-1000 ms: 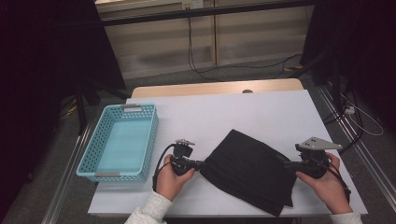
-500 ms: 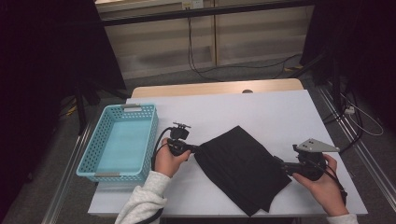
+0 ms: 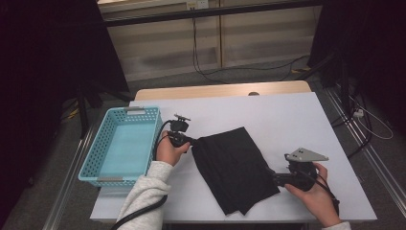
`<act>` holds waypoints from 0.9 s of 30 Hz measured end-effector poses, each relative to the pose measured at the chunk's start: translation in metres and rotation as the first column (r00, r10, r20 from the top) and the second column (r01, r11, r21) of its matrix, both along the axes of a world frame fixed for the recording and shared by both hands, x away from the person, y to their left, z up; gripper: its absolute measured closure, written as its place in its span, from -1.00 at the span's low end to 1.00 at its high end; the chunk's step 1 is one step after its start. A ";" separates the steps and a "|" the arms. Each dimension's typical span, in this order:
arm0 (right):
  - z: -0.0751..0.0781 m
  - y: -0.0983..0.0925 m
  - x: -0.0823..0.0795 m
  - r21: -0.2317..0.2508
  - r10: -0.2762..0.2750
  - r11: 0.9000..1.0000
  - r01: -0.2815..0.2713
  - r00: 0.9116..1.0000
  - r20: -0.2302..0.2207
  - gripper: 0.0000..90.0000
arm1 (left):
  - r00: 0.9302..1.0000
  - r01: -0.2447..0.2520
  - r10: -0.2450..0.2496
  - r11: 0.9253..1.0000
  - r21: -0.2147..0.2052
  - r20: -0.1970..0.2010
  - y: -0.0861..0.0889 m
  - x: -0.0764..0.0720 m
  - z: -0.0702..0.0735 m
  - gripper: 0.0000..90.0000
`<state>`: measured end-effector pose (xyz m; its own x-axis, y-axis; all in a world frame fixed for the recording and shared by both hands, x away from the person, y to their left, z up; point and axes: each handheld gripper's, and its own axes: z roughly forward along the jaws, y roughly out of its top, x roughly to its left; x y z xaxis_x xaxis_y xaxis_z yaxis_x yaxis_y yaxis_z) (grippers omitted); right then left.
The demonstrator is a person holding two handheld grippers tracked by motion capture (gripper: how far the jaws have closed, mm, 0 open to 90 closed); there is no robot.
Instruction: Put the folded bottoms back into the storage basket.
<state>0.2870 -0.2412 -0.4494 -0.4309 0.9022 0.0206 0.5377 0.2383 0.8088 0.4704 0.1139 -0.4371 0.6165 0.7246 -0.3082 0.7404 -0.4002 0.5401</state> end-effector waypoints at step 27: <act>-0.021 0.029 -0.007 0.018 0.002 1.000 0.000 0.993 -0.119 -0.28 | 0.990 -0.117 0.116 0.993 0.011 0.085 -0.004 -0.026 0.000 -0.71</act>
